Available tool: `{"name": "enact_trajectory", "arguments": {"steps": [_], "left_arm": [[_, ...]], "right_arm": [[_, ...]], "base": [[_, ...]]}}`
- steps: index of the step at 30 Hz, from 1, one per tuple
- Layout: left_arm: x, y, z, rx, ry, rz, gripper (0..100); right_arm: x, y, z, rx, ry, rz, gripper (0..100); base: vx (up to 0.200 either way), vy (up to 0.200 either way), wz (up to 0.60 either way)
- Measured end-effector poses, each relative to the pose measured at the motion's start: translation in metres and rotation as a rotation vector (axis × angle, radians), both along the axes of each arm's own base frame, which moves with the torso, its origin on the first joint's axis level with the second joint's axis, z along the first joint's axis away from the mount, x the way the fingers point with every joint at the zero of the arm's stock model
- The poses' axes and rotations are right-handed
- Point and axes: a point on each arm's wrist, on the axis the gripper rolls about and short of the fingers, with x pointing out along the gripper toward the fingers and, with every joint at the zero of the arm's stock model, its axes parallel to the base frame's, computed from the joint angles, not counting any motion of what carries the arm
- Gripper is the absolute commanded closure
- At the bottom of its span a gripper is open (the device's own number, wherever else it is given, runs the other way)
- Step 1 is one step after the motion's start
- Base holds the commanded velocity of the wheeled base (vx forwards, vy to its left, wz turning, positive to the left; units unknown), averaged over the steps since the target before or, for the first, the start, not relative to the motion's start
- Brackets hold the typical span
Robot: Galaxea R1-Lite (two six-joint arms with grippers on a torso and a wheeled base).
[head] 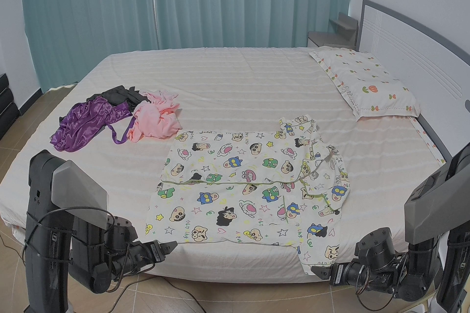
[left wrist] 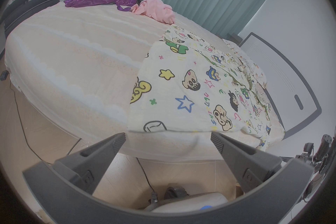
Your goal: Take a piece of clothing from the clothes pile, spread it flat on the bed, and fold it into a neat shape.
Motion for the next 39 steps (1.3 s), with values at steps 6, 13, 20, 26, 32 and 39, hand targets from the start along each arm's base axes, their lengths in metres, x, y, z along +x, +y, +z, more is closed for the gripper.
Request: {"name": "enact_trajectory", "arguments": {"steps": [6, 13, 20, 26, 32, 39], "left_arm": [[0.002, 0.001, -0.001, 0.016, -0.004, 0.028, 0], [0.008, 0.001, -0.001, 0.011, -0.028, 0.057, 0], [0.020, -0.002, 0.000, -0.013, -0.069, 0.101, 100], [0.023, -0.003, -0.001, -0.019, -0.078, 0.103, 100], [0.029, -0.003, 0.000, -0.061, -0.093, 0.166, 100], [0.036, -0.005, 0.007, -0.078, -0.135, 0.208, 100]], "right_arm": [[-0.001, 0.001, -0.002, -0.005, 0.006, 0.009, 0], [-0.002, 0.002, -0.005, -0.021, 0.018, 0.019, 0], [0.003, 0.003, -0.011, -0.020, -0.017, 0.038, 0], [0.009, -0.002, -0.026, -0.092, -0.028, 0.075, 0], [0.016, -0.011, -0.045, -0.150, 0.016, 0.064, 0], [0.024, -0.011, -0.058, -0.176, 0.021, 0.077, 0]], "base": [[0.000, 0.000, 0.00], [0.000, 0.000, 0.00], [0.000, 0.000, 0.00], [0.000, 0.000, 0.00], [0.000, 0.000, 0.00], [0.000, 0.000, 0.00]]}}
